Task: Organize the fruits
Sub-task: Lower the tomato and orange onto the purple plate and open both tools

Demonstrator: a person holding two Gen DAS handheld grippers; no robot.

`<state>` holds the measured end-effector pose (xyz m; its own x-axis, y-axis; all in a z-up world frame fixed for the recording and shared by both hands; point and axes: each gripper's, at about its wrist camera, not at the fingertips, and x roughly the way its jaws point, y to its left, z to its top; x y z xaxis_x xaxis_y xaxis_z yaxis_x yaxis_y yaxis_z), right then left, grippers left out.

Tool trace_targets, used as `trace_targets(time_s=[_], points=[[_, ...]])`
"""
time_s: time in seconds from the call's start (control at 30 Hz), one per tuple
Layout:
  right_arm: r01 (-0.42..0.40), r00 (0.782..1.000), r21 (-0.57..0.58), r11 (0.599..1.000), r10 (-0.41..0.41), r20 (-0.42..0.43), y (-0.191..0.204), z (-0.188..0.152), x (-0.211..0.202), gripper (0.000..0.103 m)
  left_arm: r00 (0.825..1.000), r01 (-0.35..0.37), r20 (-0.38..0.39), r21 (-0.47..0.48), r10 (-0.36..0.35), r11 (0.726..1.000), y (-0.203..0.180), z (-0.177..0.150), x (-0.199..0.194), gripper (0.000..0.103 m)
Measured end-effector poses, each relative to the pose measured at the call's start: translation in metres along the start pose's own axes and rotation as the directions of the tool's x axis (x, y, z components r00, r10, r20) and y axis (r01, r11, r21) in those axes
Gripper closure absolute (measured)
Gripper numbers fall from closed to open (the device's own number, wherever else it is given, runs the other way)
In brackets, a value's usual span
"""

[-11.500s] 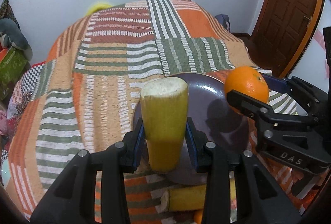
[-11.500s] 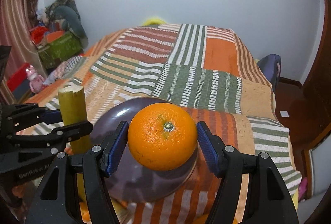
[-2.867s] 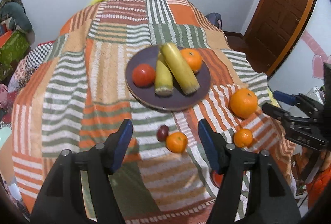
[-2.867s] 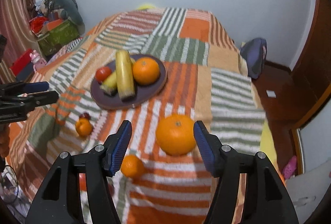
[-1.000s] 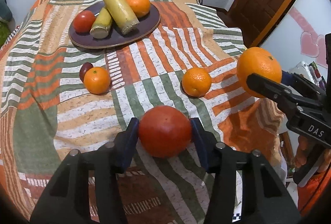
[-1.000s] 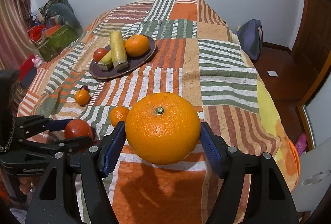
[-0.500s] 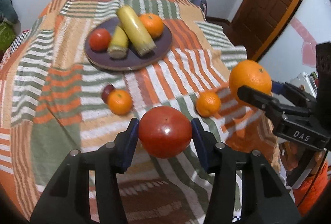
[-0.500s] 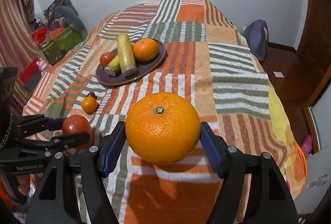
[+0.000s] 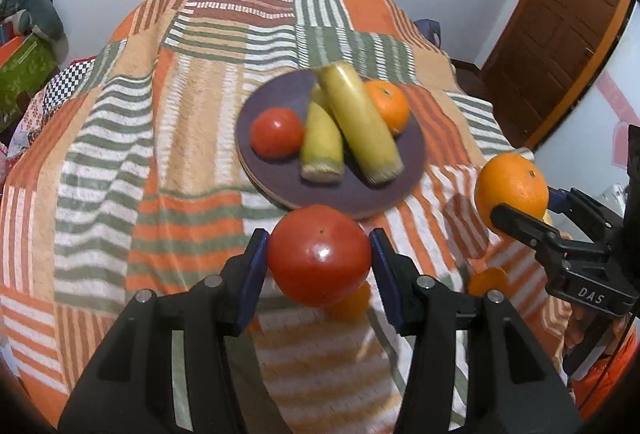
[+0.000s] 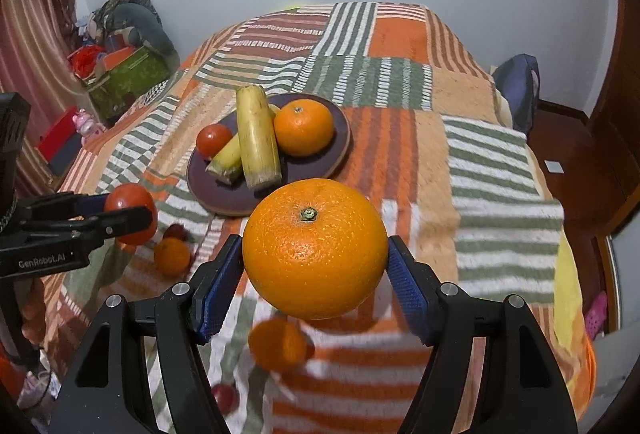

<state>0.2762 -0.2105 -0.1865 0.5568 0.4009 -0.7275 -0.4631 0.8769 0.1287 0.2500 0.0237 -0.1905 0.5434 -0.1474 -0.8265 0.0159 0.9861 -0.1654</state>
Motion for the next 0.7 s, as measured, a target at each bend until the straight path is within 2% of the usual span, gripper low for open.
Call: trace_targets(time_s=[0.27, 0.5, 0.7], points=[[0.003, 1.0, -0.035, 0.999, -0.003, -0.003, 0.007, 0.024, 0.03, 0.035, 1.0, -0.026, -0.005, 0.006, 0.026, 1.0, 0.018, 0.028, 0.03, 0.052], [-0.002, 1.0, -0.046, 0.999, 0.001, -0.025, 0.007, 0.038, 0.055, 0.035, 0.999, -0.016, -0.03, -0.015, 0.015, 1.0, 0.032, 0.041, 0.056, 0.052], [0.001, 1.0, -0.066, 0.998, -0.003, -0.026, 0.008, 0.045, 0.064, 0.035, 1.0, -0.022, -0.018, -0.011, 0.021, 1.0, 0.034, 0.049, 0.064, 0.052]])
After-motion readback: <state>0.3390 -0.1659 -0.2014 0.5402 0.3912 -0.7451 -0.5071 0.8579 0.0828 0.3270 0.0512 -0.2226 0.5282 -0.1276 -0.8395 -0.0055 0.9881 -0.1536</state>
